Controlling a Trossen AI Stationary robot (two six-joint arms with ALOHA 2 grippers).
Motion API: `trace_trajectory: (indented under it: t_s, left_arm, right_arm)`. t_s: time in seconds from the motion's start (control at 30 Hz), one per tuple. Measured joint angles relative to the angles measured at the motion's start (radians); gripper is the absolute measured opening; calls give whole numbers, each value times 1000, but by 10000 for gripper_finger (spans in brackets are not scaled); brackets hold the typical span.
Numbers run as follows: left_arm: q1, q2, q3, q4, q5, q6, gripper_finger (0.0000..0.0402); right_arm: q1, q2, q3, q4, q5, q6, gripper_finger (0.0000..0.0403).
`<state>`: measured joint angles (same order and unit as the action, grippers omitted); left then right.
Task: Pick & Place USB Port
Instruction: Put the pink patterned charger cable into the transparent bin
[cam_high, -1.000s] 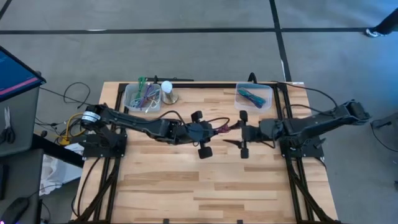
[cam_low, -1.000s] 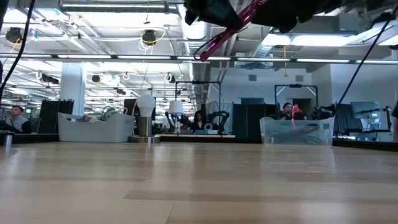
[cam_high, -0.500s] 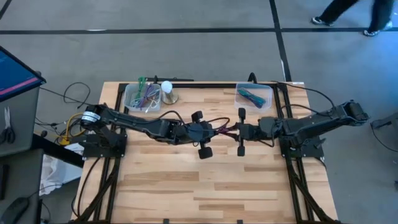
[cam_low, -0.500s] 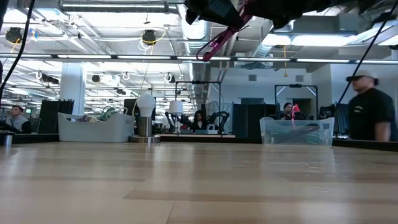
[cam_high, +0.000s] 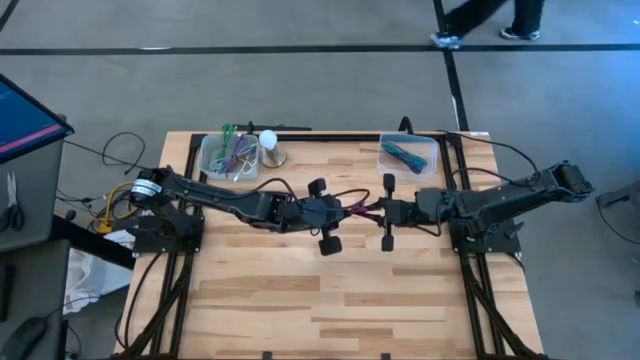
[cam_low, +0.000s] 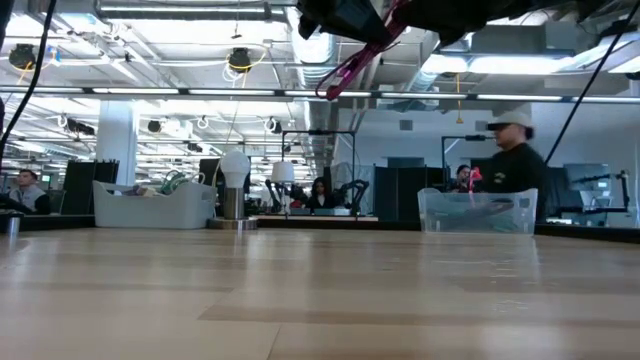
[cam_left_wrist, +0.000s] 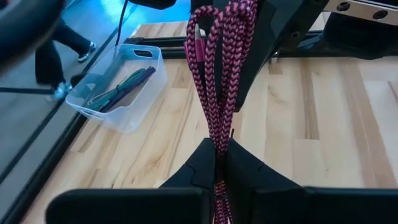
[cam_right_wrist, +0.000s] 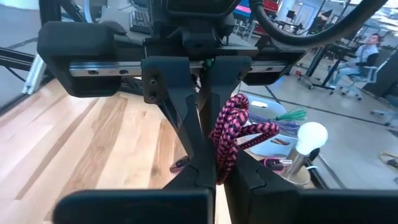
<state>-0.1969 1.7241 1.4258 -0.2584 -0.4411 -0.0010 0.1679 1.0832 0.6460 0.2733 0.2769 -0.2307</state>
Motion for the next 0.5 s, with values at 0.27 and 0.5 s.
trace_trajectory:
  t_s: [0.27, 0.5]
  left_arm:
    - [1, -2, 0, 0, -4, 48, 37]
    - [0, -3, 0, -5, -16, 49, 84]
  right_arm:
    - [1, 0, 1, -2, 31, -15, 1]
    - [0, -13, 1, -14, 42, -26, 0]
